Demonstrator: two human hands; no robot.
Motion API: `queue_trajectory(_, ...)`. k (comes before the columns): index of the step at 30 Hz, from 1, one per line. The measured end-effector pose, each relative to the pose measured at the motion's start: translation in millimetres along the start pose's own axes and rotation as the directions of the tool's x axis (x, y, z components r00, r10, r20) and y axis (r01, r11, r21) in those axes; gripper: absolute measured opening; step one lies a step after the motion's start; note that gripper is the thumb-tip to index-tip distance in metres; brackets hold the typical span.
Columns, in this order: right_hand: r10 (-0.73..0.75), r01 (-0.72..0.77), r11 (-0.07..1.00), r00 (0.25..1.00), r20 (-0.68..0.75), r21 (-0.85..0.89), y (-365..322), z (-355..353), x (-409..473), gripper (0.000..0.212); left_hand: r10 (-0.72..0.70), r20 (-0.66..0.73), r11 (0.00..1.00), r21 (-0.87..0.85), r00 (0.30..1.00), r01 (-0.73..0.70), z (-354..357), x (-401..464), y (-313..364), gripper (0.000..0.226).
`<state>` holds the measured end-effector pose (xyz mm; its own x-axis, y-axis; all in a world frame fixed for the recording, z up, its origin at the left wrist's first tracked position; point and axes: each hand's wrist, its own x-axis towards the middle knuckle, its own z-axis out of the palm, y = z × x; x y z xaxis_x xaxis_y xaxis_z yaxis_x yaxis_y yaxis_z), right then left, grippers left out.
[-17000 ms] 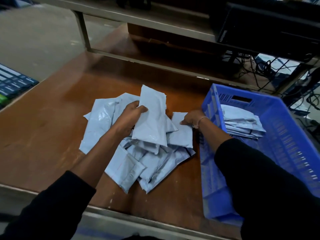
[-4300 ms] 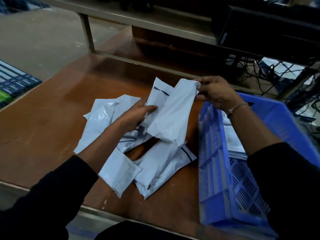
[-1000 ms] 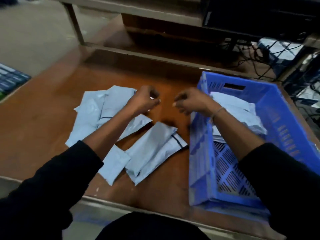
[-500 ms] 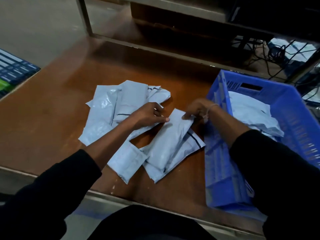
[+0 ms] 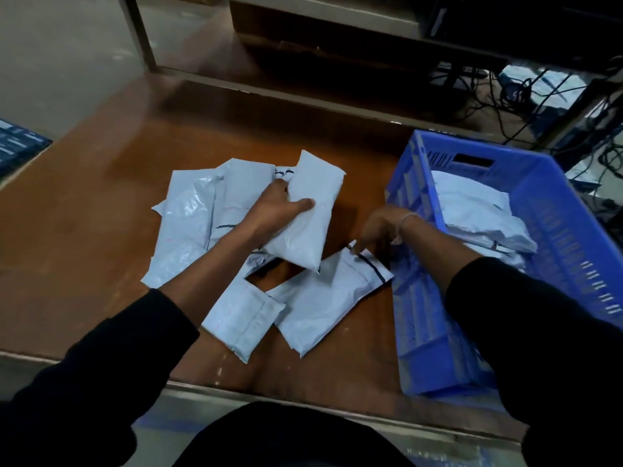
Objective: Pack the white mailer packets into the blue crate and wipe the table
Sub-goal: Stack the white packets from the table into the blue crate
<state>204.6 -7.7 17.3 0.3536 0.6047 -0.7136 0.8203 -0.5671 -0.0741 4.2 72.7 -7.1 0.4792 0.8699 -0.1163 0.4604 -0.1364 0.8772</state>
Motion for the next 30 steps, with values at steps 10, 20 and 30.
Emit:
queue_trajectory(10,0.007,0.003,0.985,0.999,0.053,-0.173,-11.0,8.1,-12.6,0.045,-0.055,0.042,0.998,-0.032,0.998,0.056,-2.5,4.0,8.4,0.053)
queue_trajectory(20,-0.387,0.298,0.909,0.863,-0.324,-0.291,11.1,-79.0,-77.8,0.022,-0.067,-0.004,0.996,-0.060,0.998,0.066,-14.4,5.8,31.0,0.052)
queue_trajectory(30,-0.379,0.683,0.642,0.677,-0.631,0.348,57.7,-102.3,-61.0,0.010,-0.038,0.352,0.887,-0.418,0.935,0.194,6.5,-17.8,68.8,0.059)
